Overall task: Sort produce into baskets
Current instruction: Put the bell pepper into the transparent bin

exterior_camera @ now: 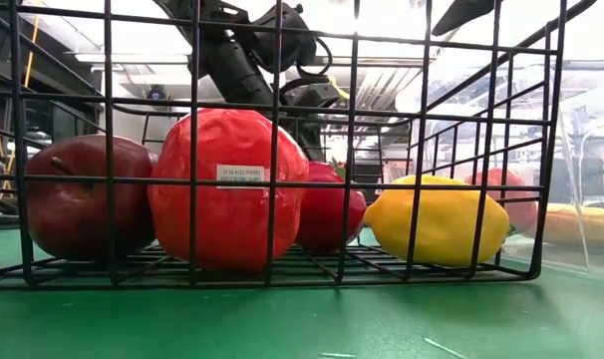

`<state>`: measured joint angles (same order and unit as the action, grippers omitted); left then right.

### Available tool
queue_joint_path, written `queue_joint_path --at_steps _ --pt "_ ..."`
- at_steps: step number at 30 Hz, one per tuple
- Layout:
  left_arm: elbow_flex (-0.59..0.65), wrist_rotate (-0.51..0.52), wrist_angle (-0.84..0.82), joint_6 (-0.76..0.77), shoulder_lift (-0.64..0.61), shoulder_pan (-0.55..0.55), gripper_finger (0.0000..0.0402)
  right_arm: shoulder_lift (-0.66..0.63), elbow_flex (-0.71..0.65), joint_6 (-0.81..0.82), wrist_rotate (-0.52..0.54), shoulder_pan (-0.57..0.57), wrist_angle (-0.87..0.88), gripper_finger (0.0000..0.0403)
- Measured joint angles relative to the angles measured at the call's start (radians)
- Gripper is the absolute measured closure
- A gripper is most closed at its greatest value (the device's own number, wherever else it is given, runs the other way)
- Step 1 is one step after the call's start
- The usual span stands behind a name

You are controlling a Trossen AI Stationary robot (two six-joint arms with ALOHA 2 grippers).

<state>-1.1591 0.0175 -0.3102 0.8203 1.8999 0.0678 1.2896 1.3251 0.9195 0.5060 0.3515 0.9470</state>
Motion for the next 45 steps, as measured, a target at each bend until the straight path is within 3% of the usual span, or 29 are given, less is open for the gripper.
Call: queue_joint_path --at_steps 3,11,16,21,26,31,36,42,45 --pt "0.000 0.011 0.005 -0.020 -0.004 -0.003 0.0240 0.000 0.000 0.000 0.000 0.000 -0.004 0.0024" --pt "0.008 0.022 0.017 -0.061 -0.061 0.009 0.0240 0.000 0.000 0.023 0.001 0.000 -0.012 0.0024" --pt "0.015 0.081 0.010 -0.140 -0.194 0.026 0.0248 -0.003 0.017 -0.037 0.011 0.011 -0.039 0.0024" --pt "0.010 0.103 0.122 -0.255 -0.334 -0.008 0.0253 -0.038 0.074 -0.091 0.129 0.050 -0.040 0.0024" --pt "0.006 0.122 0.365 -0.286 -0.381 -0.085 0.0255 -0.087 0.106 -0.117 0.243 0.077 -0.040 0.0024" --pt "0.008 0.173 0.544 -0.284 -0.309 -0.166 0.0258 -0.125 0.108 -0.137 0.326 0.095 -0.039 0.0024" --pt "-0.023 0.146 0.714 -0.311 -0.185 -0.219 0.0259 -0.140 0.108 -0.162 0.359 0.094 -0.035 0.0024" --pt "-0.230 0.111 0.700 -0.460 -0.019 -0.242 0.0273 -0.140 0.108 -0.169 0.377 0.093 -0.031 0.0024" --pt "-0.340 0.113 0.628 -0.517 0.052 -0.239 0.0219 -0.139 0.108 -0.169 0.391 0.093 -0.031 0.0024"
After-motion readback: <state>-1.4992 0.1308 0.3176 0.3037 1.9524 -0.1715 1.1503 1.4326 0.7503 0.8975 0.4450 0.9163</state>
